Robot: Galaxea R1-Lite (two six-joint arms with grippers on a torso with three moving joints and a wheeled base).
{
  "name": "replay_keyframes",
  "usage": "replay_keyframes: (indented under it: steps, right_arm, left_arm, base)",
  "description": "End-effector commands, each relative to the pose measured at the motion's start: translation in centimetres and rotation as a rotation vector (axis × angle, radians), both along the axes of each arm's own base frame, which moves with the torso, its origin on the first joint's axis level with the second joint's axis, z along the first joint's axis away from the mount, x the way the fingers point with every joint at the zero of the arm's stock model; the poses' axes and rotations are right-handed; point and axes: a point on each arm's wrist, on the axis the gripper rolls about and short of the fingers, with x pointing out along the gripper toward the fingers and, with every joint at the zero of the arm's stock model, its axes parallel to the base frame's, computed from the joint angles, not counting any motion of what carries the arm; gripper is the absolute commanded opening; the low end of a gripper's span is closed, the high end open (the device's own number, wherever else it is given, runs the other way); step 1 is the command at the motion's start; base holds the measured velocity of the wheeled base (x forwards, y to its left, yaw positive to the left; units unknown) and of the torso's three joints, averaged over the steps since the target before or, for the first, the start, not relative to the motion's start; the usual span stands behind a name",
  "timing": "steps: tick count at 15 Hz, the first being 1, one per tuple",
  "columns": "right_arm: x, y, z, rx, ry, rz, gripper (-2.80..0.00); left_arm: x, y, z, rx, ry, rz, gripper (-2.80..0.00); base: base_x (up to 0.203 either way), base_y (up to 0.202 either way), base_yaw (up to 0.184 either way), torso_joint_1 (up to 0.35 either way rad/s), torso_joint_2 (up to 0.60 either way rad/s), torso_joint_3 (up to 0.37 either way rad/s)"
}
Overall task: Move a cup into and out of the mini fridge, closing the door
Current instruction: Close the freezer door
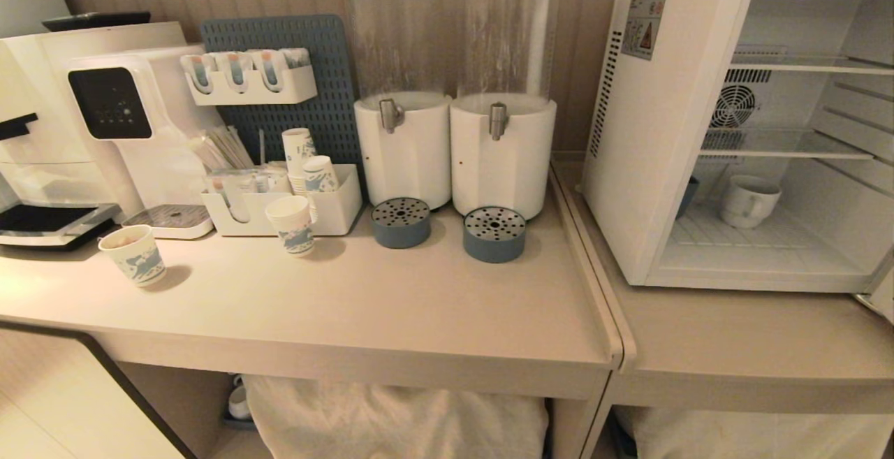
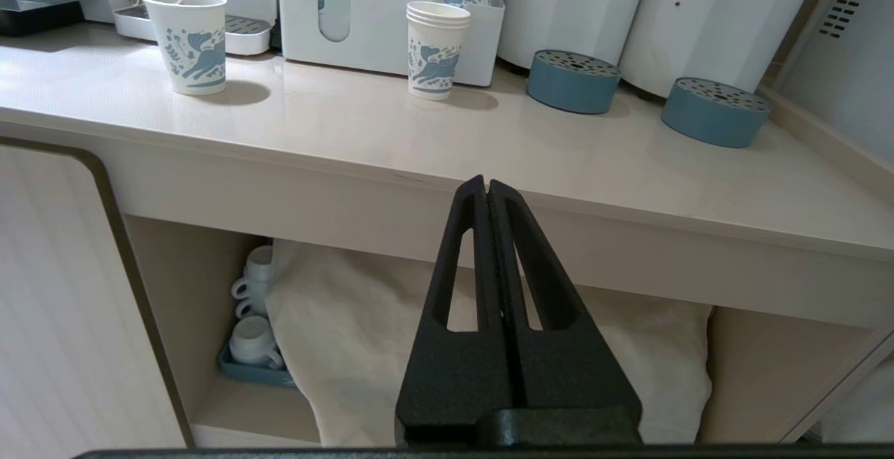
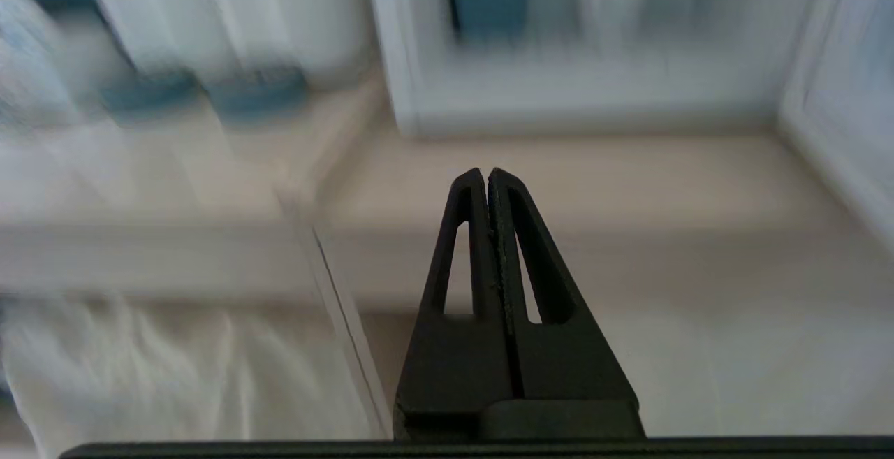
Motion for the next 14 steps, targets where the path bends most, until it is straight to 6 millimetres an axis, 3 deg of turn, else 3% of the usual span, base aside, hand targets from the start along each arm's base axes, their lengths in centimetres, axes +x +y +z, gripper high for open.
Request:
replay_keyframes:
  steps: [1, 9, 14]
  right_arm:
    - [0.14, -0.01, -0.56, -0.025, 0.04, -0.005, -2.8]
    - [0.17, 0.0, -0.88, -0.067, 0.113, -0.001, -2.8]
    - [0.17, 0.0, -0.88, -0.067, 0.113, -0.001, -2.8]
  left_arm:
    - [0.3, 0.0, -1.11, -0.001, 0.035, 0.0, -2.8]
    - [0.3, 0.0, -1.11, 0.0, 0.034, 0.0, -2.8]
    - [0.3, 0.0, -1.11, 0.0, 0.034, 0.0, -2.8]
  base:
    - [0.0, 0.0, 0.0, 0.0, 0.0, 0.0]
    - [0.0, 0.0, 0.0, 0.0, 0.0, 0.0]
    - [-0.163, 0.0, 0.002, 0.002, 0.0, 0.003]
